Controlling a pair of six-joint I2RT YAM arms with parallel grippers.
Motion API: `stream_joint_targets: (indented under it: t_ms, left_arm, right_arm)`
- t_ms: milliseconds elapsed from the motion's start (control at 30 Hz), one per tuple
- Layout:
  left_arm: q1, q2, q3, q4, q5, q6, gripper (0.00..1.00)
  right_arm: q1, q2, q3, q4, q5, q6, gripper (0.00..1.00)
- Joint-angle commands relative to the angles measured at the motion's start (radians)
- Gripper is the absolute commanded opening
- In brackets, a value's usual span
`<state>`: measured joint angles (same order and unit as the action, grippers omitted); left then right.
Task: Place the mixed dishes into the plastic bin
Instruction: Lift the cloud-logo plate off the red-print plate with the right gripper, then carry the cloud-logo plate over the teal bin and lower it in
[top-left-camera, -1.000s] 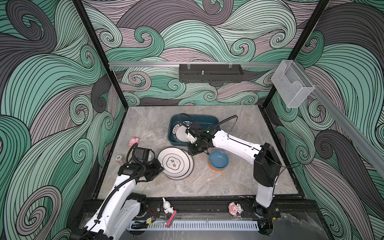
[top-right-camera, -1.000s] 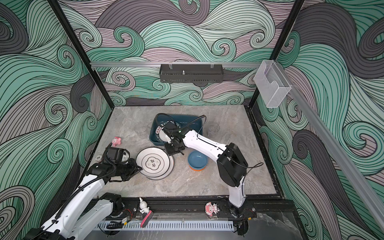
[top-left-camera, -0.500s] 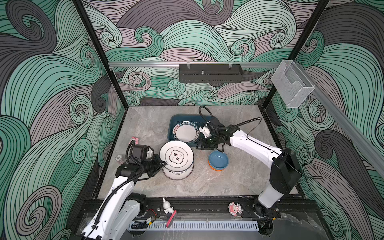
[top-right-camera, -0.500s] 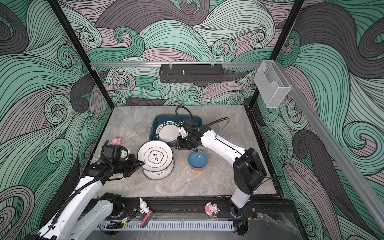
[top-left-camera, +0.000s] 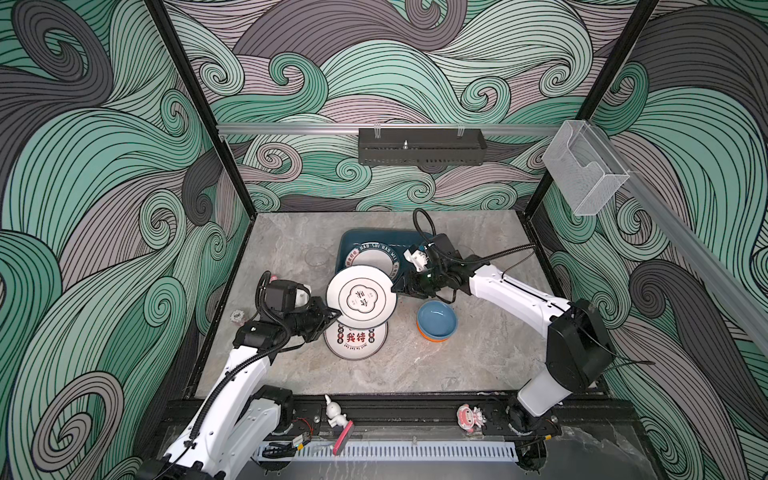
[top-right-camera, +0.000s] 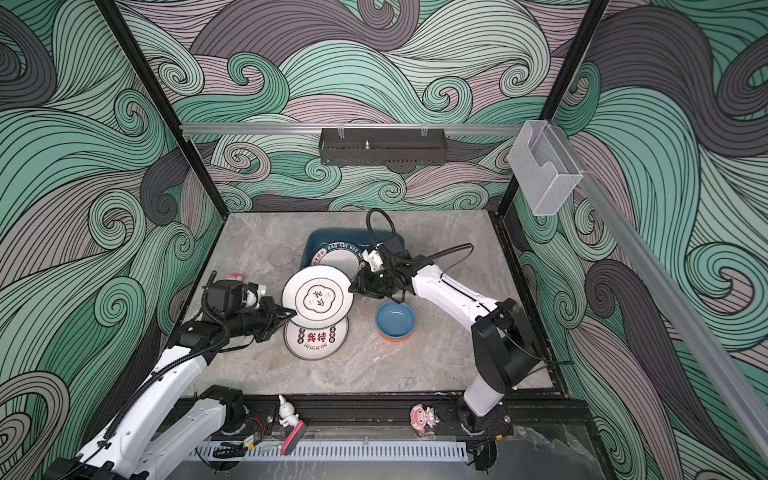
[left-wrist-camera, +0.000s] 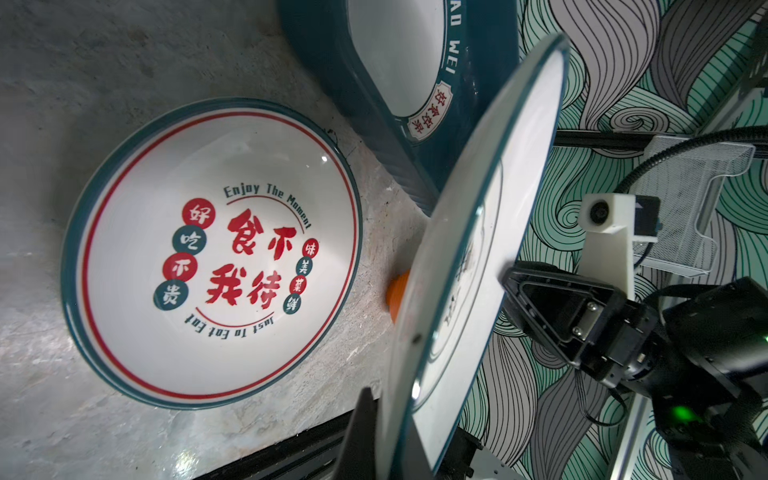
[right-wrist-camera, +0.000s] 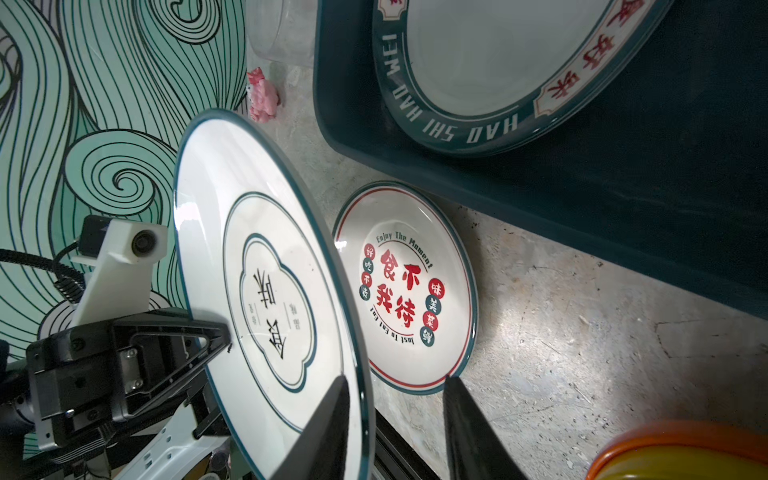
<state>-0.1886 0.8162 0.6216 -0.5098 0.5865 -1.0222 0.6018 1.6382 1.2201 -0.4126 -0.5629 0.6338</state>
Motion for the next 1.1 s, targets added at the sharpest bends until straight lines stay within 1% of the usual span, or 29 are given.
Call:
stream_joint_targets:
  t_ms: [0, 67, 100, 367, 467, 533, 600, 700, 767, 900, 1067]
  left_arm:
    - [-0.01, -0.008, 0.046, 0.089, 0.048, -0.021, 0.0]
    - [-0.014, -0.005, 0.047, 0.098, 0.051, -0.028, 0.0]
    - [-0.017, -0.006, 0.046, 0.105, 0.053, -0.03, 0.0]
    - [-0.022, -0.002, 0.045, 0.115, 0.047, -0.038, 0.0]
    - [-0.022, 0.0, 0.045, 0.116, 0.046, -0.038, 0.01]
    - [-0.023, 0.0, 0.045, 0.116, 0.042, -0.037, 0.09]
    - [-0.023, -0.001, 0.045, 0.106, 0.033, -0.037, 0.21]
    - [-0.022, -0.005, 0.045, 0.097, 0.022, -0.036, 0.36]
    - [-0.022, -0.007, 0.047, 0.086, 0.014, -0.033, 0.42]
    - [-0.022, -0.012, 0.047, 0.057, -0.013, -0.021, 0.49]
    - [-0.022, -0.037, 0.035, 0.033, -0.043, -0.013, 0.55]
  right_arm:
    - [-0.007, -0.017, -0.011, 0.047, -0.054, 0.033, 0.38]
    - [-0.008, -0.015, -0.013, 0.047, -0.062, 0.038, 0.35]
    - [-0.007, -0.015, -0.015, 0.076, -0.066, 0.042, 0.34]
    - [-0.011, -0.015, -0.017, 0.094, -0.083, 0.046, 0.13]
    - [-0.012, -0.02, -0.018, 0.094, -0.085, 0.045, 0.08]
    - [-0.016, -0.023, -0.018, 0.092, -0.081, 0.041, 0.06]
    - [-0.019, -0.029, -0.02, 0.091, -0.072, 0.038, 0.03]
    - [-0.025, -0.04, -0.021, 0.092, -0.061, 0.034, 0.01]
    - [-0.032, -0.047, -0.021, 0.092, -0.052, 0.032, 0.0]
    - [-0.053, -0.051, -0.014, 0.087, -0.04, 0.029, 0.0]
    - [-0.084, -0.046, 0.007, 0.072, -0.009, 0.017, 0.0]
